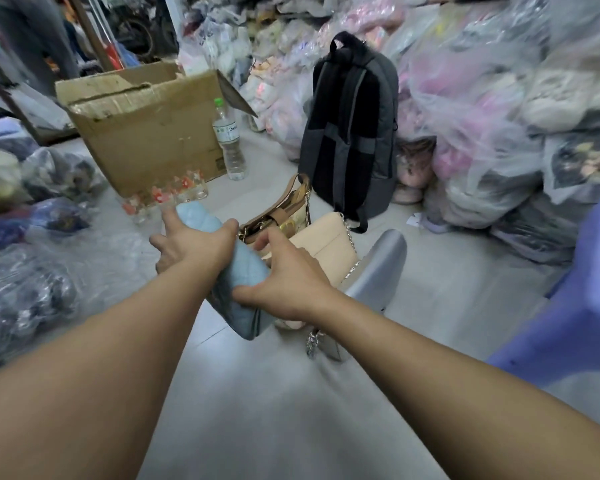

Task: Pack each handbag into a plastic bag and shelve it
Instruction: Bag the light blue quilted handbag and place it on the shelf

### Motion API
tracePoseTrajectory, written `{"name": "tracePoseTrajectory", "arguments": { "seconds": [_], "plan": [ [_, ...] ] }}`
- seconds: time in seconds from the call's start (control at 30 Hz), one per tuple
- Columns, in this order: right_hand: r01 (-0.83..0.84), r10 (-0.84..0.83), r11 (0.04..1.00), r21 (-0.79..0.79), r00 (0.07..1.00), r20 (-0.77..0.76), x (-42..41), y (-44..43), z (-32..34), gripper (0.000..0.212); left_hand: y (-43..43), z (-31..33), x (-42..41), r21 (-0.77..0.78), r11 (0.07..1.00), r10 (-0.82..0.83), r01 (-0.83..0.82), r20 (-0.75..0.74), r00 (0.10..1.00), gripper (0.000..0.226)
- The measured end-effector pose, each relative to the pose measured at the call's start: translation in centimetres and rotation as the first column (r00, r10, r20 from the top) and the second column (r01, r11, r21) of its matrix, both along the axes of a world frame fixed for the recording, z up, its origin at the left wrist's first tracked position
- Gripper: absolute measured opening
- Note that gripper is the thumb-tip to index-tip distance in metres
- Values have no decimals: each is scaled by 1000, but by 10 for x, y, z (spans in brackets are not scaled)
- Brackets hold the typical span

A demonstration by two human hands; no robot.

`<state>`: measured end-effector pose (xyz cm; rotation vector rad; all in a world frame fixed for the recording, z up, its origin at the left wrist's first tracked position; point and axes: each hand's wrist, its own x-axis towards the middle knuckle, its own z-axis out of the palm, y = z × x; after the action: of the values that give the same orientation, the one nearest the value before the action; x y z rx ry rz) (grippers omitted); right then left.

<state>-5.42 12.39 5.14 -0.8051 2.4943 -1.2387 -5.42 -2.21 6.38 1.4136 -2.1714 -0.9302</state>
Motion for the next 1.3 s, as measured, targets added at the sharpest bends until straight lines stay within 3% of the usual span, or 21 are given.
{"name": "tracePoseTrajectory", "arguments": {
  "seconds": [0.1,0.27,0.4,0.53,0.73,0.9,1.17,1.3],
  "plan": [
    [63,-65,997,-42,996,-55,-4,28,26,58,24,23,-12,130,991,60,-35,-190,980,93],
    [175,-181,974,-140,983,-29,-26,108,63,58,97,69,-40,227,970,8,88,-392,920,73],
    [243,-258,947,-210,965,-47,-38,190,96,58,172,98,-63,173,956,-119,235,-503,856,71],
    [365,-391,892,-267,919,-47,-38,276,137,50,244,132,-78,61,893,-305,446,-647,699,58],
    [572,-616,744,-345,788,-22,-25,396,178,57,346,141,-78,-62,721,-532,690,-688,494,62],
    [666,-684,714,-214,730,-10,-10,463,178,52,409,105,-73,18,543,-591,840,-702,397,71],
    [693,-688,716,-85,721,83,1,518,152,42,460,83,-70,-87,499,-706,862,-618,346,81],
    [705,-691,691,-159,709,141,-10,523,147,40,466,83,-71,-76,526,-711,847,-585,389,81]
  ]
}}
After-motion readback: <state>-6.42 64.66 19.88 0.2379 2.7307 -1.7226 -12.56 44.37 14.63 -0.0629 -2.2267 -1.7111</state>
